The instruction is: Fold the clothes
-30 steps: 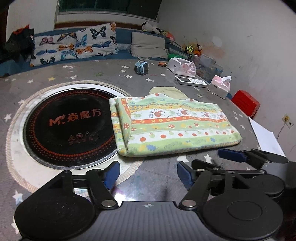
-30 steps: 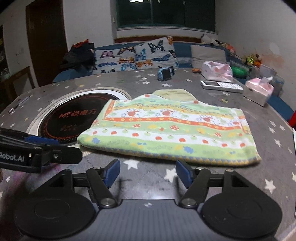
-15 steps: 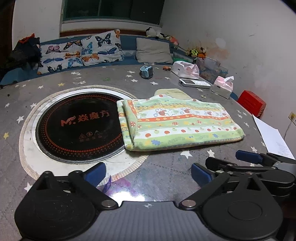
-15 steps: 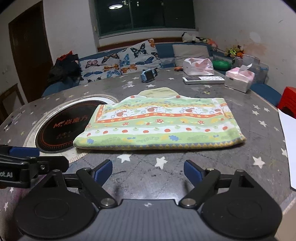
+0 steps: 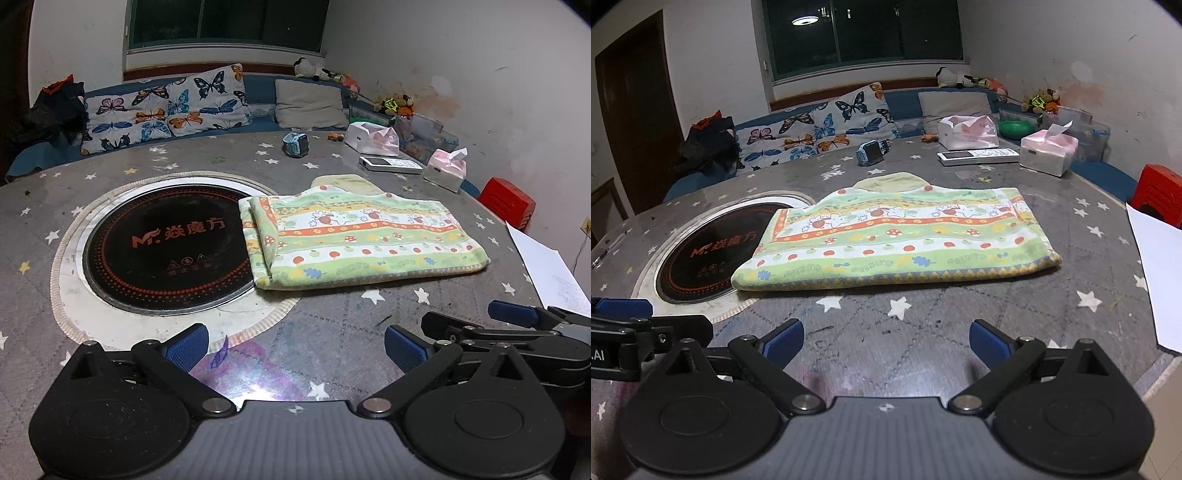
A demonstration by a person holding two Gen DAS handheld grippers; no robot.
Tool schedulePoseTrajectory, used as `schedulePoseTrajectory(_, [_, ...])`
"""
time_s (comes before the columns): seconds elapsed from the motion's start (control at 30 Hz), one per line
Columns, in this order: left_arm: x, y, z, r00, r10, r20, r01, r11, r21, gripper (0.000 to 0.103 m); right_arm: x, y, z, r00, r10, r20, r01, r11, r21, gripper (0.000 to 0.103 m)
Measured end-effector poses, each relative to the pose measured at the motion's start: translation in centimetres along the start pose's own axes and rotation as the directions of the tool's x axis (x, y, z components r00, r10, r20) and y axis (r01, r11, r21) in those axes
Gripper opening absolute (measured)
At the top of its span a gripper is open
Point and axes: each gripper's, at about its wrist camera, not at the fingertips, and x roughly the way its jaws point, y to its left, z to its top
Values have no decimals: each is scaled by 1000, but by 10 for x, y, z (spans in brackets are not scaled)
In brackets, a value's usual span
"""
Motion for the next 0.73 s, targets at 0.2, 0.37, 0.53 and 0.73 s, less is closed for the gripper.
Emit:
schedulePoseTrajectory(0.2, [-2,-5,-2,1000,6,2,-6,1000,20,103,-4,-1,-3,1000,-1,7,1,1000,3,99])
schedulePoseTrajectory(0.37, [-3,-8,-4,1000,5,7,-6,1000,26,103,-6,-3,-4,1000,-6,10,6,1000,13,100])
schedulePoseTrajectory(0.53, [-5,-10,-4,1000,5,14,-6,999,33,103,-8,-4,-6,1000,-7,13,7,1000,16,100])
schedulePoseTrajectory(0.73, [-8,-13,-4,1000,6,25,-7,999,32,103,-10,-4,-7,1000,-7,18,7,1000,14,100])
